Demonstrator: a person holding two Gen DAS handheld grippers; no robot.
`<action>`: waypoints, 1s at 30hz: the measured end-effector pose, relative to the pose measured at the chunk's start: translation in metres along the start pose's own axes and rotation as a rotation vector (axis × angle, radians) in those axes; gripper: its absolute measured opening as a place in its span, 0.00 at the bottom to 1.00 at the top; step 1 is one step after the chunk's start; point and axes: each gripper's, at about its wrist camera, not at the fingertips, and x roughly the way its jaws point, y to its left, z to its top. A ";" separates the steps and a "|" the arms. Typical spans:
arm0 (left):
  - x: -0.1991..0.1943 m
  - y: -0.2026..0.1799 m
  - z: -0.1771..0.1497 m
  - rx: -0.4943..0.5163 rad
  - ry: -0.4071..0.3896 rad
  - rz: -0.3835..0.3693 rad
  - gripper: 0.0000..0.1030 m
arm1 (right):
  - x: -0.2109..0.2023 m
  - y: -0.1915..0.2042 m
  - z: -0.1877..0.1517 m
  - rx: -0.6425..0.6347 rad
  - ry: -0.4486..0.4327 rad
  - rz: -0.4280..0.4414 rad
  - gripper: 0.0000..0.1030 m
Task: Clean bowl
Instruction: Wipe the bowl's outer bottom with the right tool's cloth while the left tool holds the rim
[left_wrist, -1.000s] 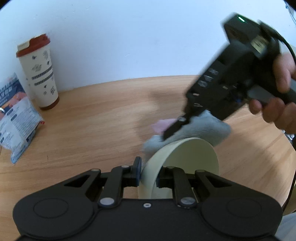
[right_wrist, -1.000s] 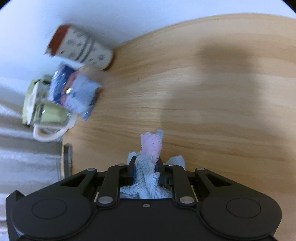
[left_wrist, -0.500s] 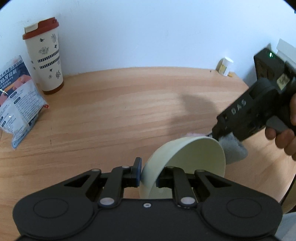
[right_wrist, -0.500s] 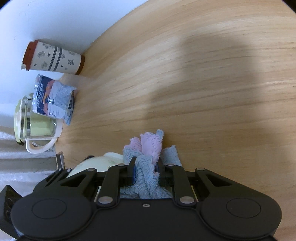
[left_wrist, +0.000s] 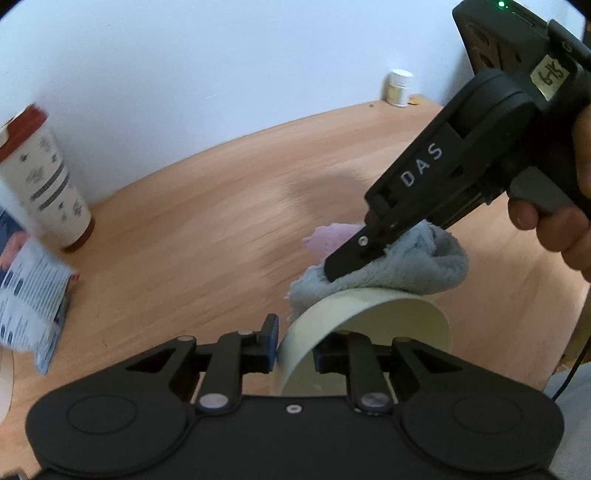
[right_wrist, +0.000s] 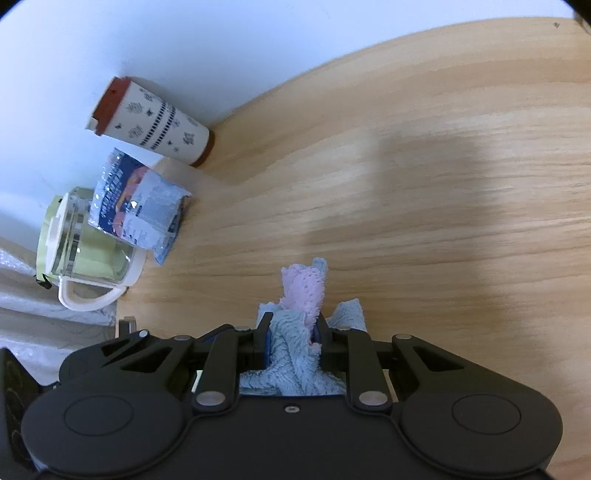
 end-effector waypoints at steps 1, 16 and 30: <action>-0.001 -0.005 0.001 0.049 -0.004 0.007 0.18 | -0.002 -0.001 -0.001 0.011 -0.010 0.009 0.23; 0.007 -0.041 0.007 0.452 0.029 0.013 0.14 | -0.013 -0.014 -0.016 0.132 -0.057 0.085 0.23; 0.002 -0.003 -0.021 0.072 0.042 0.049 0.10 | -0.013 -0.035 -0.041 0.117 -0.059 0.008 0.23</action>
